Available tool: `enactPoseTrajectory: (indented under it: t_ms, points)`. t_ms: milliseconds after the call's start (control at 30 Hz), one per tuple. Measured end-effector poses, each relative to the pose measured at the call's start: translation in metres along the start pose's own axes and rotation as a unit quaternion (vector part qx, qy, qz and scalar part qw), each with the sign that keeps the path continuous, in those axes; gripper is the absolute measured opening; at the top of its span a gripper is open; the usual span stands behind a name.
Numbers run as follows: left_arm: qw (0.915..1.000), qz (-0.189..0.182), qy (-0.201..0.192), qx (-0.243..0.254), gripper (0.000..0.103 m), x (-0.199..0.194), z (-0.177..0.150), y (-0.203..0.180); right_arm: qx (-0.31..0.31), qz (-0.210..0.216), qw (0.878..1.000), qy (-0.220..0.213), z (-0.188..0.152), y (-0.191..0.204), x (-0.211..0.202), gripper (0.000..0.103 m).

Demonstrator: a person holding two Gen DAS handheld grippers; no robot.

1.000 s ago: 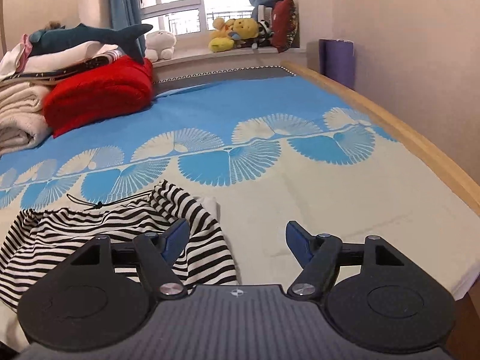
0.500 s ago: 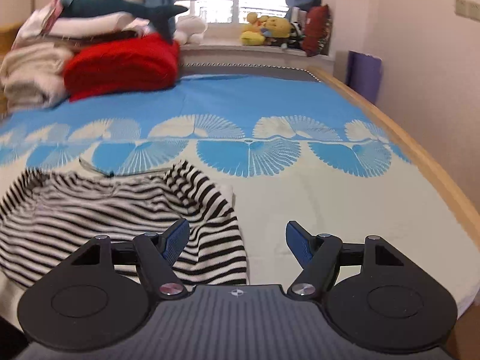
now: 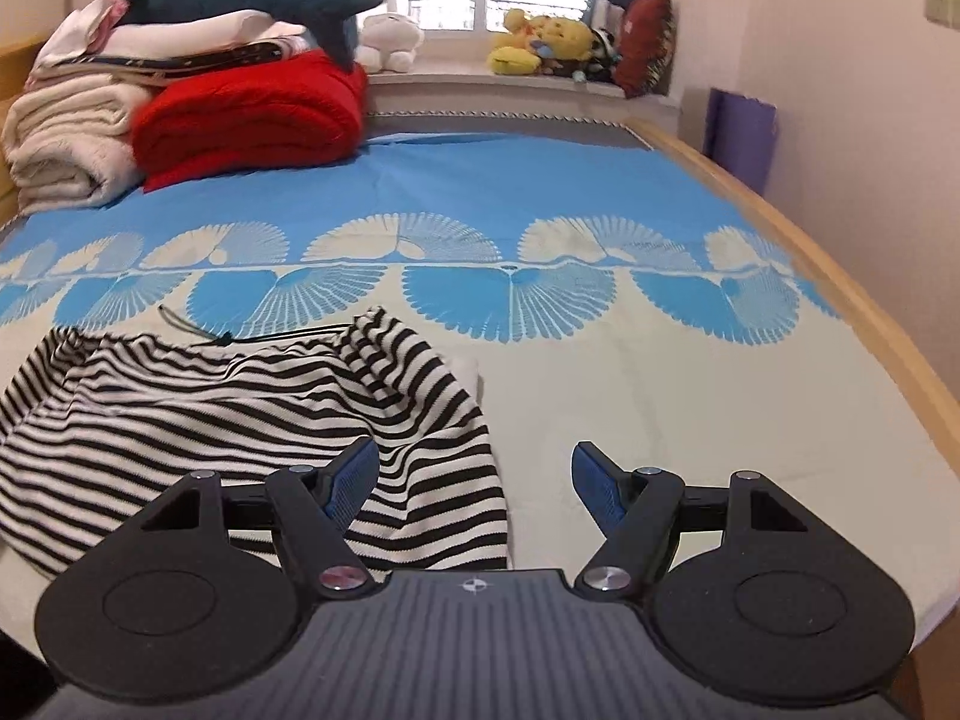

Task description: Fold small clothes

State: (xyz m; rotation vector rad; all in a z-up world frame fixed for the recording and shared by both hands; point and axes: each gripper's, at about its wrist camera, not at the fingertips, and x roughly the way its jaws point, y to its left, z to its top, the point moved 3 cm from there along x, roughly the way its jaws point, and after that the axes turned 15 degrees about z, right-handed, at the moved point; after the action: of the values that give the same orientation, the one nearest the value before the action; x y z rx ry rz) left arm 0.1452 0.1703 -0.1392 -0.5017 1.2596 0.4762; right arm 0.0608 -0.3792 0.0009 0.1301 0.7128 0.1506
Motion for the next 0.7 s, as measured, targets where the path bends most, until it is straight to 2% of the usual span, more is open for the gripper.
enactPoseTrajectory:
  t_ms: [167,367,533,633,700]
  points:
    - [0.9993,0.018,-0.03,0.013,0.064,0.002,-0.002,-0.016,0.031,-0.005,0.999,0.007,0.0,-0.019,0.004,0.073]
    - [0.9986,0.032,-0.039,0.016,0.063,0.005,-0.003,-0.024,0.044,-0.011,0.999,0.014,-0.002,-0.037,0.005,0.073]
    - [0.9982,0.035,-0.043,0.02,0.06,0.006,-0.002,-0.028,0.082,-0.012,0.997,0.013,-0.001,-0.052,0.005,0.073]
    - [0.9982,0.029,-0.045,0.027,0.046,0.005,-0.003,-0.031,0.1,-0.016,0.995,0.01,-0.001,-0.058,0.004,0.073]
    - [0.9984,0.017,-0.045,0.029,0.016,0.004,-0.002,-0.033,0.107,-0.031,0.994,0.0,0.001,-0.06,0.001,0.073]
